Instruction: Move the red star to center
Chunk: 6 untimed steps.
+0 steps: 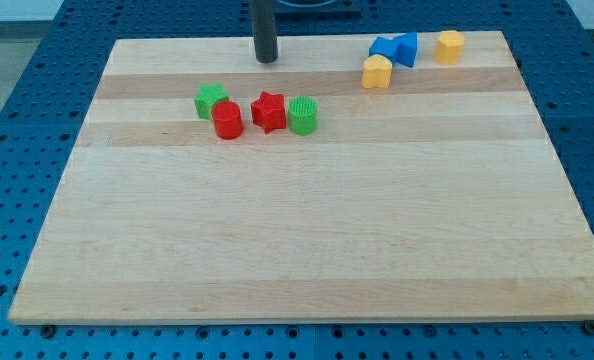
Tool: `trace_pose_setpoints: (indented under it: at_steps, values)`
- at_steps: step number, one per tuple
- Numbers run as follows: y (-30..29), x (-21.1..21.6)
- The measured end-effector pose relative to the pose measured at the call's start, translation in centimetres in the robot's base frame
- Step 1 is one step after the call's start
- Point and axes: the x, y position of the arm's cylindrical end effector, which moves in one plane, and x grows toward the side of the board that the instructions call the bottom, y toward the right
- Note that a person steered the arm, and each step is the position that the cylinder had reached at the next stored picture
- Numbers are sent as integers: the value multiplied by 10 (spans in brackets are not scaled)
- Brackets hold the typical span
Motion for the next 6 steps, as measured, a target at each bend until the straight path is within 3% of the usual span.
trace_pose_setpoints:
  at_steps: [1,5,6]
  values:
    - [-1,0]
    - [-6,101]
    - [-6,103]
